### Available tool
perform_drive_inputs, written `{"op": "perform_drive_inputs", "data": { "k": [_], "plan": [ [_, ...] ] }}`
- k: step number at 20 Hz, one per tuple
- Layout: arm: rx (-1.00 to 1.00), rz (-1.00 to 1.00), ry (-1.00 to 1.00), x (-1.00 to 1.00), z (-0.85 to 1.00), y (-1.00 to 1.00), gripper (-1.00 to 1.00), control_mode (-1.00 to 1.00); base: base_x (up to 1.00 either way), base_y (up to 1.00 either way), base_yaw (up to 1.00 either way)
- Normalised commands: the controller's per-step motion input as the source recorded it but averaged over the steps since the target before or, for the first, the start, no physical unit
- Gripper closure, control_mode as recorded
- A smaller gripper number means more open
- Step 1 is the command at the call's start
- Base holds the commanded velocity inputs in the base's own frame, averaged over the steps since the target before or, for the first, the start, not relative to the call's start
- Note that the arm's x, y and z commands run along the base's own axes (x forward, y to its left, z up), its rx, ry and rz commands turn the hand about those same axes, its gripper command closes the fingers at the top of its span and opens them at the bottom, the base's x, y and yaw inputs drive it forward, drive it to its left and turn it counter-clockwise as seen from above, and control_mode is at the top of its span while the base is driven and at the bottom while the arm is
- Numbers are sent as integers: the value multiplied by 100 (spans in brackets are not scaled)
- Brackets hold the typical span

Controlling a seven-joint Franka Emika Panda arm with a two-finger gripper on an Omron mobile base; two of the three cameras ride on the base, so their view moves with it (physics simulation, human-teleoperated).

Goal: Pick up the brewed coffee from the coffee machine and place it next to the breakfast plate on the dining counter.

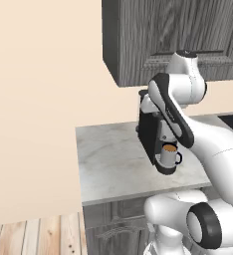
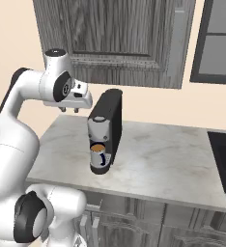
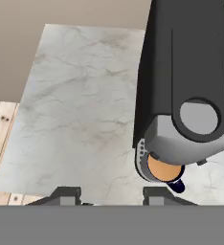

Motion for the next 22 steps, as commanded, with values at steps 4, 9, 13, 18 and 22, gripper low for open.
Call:
{"op": "perform_drive_inputs", "data": {
  "k": [4,9,13,18,22],
  "plan": [
    [0,0,-2,-2,-3,-3,-100,-100,0,0,0],
    [0,5,-8,-14,-13,-18,-100,-100,0,0,0],
    [0,16,-14,-29,-20,-49,-100,-100,0,0,0],
    [0,11,-9,-27,-13,-59,-100,-100,0,0,0],
    [0,16,-5,-27,-33,-41,-100,-100,0,0,0]
  ]
}}
